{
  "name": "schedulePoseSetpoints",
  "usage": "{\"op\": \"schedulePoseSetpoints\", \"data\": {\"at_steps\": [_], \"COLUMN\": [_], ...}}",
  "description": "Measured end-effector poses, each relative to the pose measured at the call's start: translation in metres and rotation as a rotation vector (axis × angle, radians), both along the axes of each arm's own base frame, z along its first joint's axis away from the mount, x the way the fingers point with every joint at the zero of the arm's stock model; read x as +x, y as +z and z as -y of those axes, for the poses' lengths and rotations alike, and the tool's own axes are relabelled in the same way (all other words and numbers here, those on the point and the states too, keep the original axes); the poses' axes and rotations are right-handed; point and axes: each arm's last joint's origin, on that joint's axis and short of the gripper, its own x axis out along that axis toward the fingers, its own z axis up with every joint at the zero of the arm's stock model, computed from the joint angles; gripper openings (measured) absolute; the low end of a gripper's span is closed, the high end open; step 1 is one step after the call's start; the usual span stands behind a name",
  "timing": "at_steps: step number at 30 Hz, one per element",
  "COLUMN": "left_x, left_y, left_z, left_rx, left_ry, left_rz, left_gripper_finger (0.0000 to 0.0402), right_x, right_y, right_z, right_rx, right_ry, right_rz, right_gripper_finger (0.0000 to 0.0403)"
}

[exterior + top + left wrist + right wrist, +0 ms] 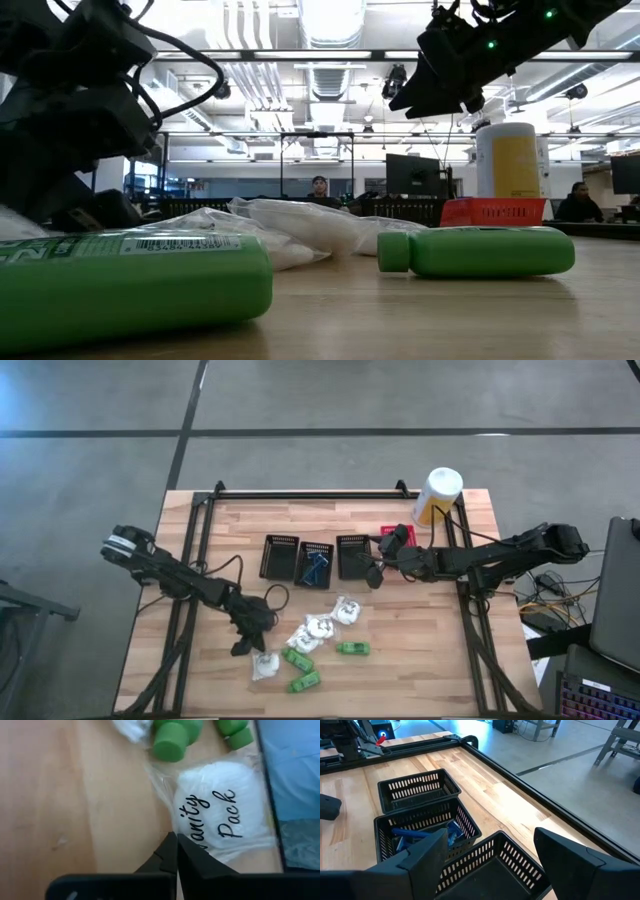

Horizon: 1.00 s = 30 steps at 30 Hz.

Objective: Pick & Place Travel size toiletries
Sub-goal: Put the bottom left vanity pack into the left black bin

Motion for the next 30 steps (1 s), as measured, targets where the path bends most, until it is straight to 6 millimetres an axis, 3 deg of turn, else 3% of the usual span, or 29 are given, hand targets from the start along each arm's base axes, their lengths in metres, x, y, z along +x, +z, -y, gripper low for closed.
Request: {"op": "schedulePoseSetpoints", "data": {"at_steps": [10,21,30], "left_x": [0.008,0.009,-0.004], "left_y": [0.02,0.083,0.118], "left_z": [-0.002,-0.01,-0.026], "left_rx": [0.248,0.541,0.865], "left_ry": [-0.011,0.043,0.13], "left_rz": [-0.119,-0.058,0.0], "left_gripper_finger": [0.0002,0.0001,0.0001], "right_x": [0.0,0.0,0.0], "right_y": [0.0,0.0,0.0], "right_z": [0.0,0.0,0.0], "right_rx": [0.0,0.0,0.0], "right_ry": [0.0,0.0,0.0], "right_rz": [0.002,0.0,0.0], "right_gripper_finger": [0.0289,0.032,0.0337]}}
